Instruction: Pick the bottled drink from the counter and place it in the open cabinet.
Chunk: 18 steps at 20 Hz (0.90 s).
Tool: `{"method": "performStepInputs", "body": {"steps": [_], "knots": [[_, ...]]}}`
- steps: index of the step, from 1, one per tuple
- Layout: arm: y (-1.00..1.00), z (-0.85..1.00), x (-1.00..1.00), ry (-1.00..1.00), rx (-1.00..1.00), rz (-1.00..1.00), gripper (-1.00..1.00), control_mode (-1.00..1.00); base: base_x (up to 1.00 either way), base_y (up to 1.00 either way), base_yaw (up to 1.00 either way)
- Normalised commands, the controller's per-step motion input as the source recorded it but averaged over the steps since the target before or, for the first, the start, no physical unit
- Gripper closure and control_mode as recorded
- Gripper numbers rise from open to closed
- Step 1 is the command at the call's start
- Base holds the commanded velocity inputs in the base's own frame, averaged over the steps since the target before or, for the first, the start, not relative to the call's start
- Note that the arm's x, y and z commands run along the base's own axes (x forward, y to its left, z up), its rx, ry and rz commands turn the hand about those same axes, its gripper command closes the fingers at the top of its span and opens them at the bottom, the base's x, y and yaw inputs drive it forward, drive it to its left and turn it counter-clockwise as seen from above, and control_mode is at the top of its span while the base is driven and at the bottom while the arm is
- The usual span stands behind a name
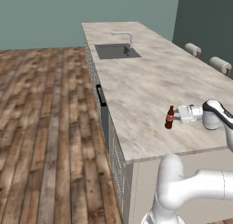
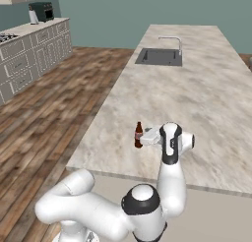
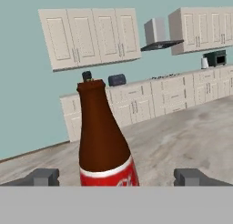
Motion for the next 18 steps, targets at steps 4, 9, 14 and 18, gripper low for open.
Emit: {"method": "performStepInputs", "body": {"steps": [4, 9, 14, 18], "knots": [[0.0, -0.12, 0.19, 0.0, 0.0, 0.0, -1.0, -1.0, 0.0, 0.0, 0.0], [0.0, -0.09, 0.01, 0.02, 0.0, 0.0, -1.0, -1.0, 0.0, 0.0, 0.0], [0.05, -0.1, 0.0, 0.03, 0.0, 0.0, -1.0, -1.0, 0.0, 0.0, 0.0], [0.14, -0.1, 0.0, 0.02, 0.0, 0.0, -1.0, -1.0, 0.0, 0.0, 0.0]]}}
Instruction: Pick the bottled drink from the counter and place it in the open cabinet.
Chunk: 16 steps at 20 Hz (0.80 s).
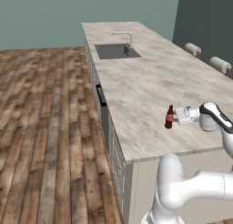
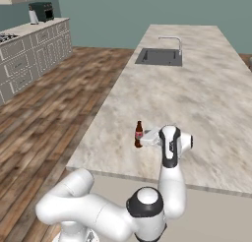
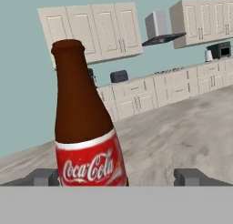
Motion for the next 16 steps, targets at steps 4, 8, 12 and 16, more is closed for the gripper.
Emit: {"method": "performStepInputs", "body": {"steps": [4, 8, 12, 16], "knots": [[0.18, -0.06, 0.0, 0.01, 0.0, 0.0, -1.0, -1.0, 0.0, 0.0, 0.0], [0.16, -0.02, 0.0, 0.0, 0.0, 0.0, -1.0, -1.0, 0.0, 0.0, 0.0], [0.16, 0.0, 0.0, 0.0, 0.0, 0.0, -1.0, -1.0, 0.0, 0.0, 0.0], [0.11, 0.0, 0.0, 0.0, 0.0, 0.0, 1.0, -1.0, 0.0, 0.0, 0.0]]}}
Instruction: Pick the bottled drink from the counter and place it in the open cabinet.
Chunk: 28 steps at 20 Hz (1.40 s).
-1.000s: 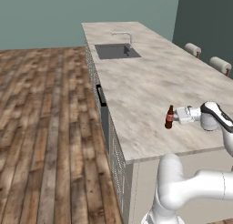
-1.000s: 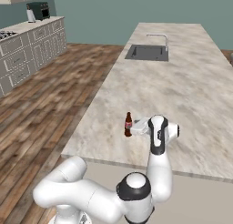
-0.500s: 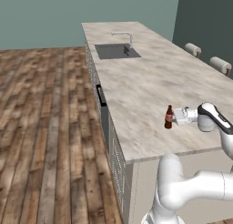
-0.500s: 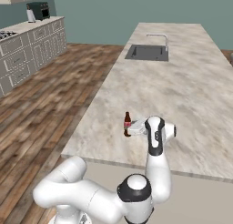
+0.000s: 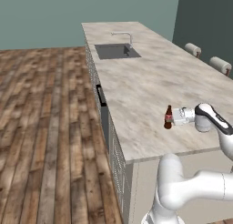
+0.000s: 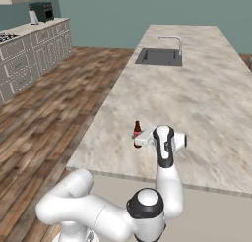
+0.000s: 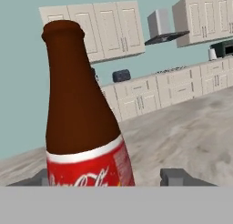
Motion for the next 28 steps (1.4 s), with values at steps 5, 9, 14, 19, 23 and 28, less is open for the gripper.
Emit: {"method": "performStepInputs", "body": {"steps": [5, 9, 14, 19, 23, 28], "knots": [[-0.06, 0.03, -0.18, -0.02, 0.0, -0.02, 1.0, -1.0, 0.0, 0.0, 0.0], [-0.28, 0.24, -0.77, -0.02, 0.0, -0.08, 1.0, -1.0, 0.0, 0.0, 0.0], [-0.12, 0.27, -0.97, -0.05, 0.0, -0.1, 1.0, -1.0, 0.0, 0.0, 0.0], [0.05, 0.48, -0.72, 0.0, 0.0, -0.01, 1.0, -1.0, 0.0, 0.0, 0.0], [0.23, 0.7, -0.58, -0.04, 0.0, 0.0, 1.0, -1.0, 0.0, 0.0, 0.0], [0.28, 0.88, -0.5, -0.1, 0.0, 0.0, 1.0, -1.0, 0.0, 0.0, 0.0]]}}
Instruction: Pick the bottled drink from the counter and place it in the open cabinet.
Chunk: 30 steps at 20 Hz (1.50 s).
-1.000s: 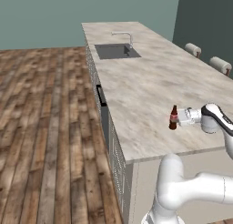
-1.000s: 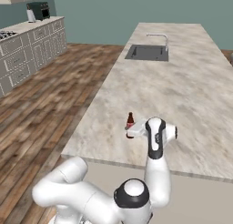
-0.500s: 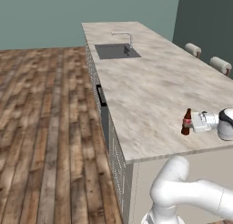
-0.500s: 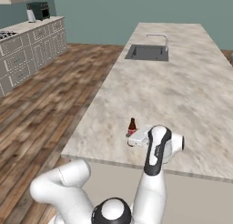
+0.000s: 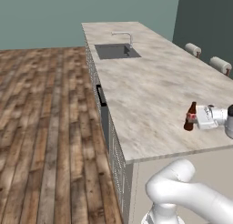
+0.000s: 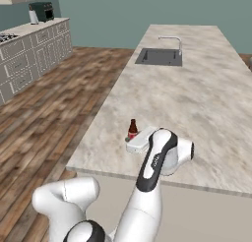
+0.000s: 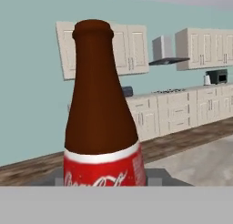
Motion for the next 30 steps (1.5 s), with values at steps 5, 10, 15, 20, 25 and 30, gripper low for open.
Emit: {"method": "performStepInputs", "body": {"steps": [5, 10, 15, 20, 25, 30], "knots": [[0.25, 0.73, -0.73, -0.14, 0.0, 0.0, 1.0, -1.0, 0.0, 0.0, 0.0], [0.28, 0.64, -0.77, -0.09, 0.0, 0.0, 1.0, -1.0, 0.0, 0.0, 0.0], [0.31, 0.58, -0.9, -0.05, 0.0, 0.03, 1.0, -1.0, 0.0, 0.0, 0.0], [0.35, 0.37, -0.98, -0.07, 0.0, 0.02, 1.0, -1.0, 0.0, 0.0, 0.0], [0.46, 0.22, -0.83, -0.03, 0.0, 0.03, 1.0, -1.0, 0.0, 0.0, 0.0], [0.58, 0.12, -0.67, -0.01, -0.01, 0.06, 1.0, -1.0, 0.0, 0.0, 0.0]]}}
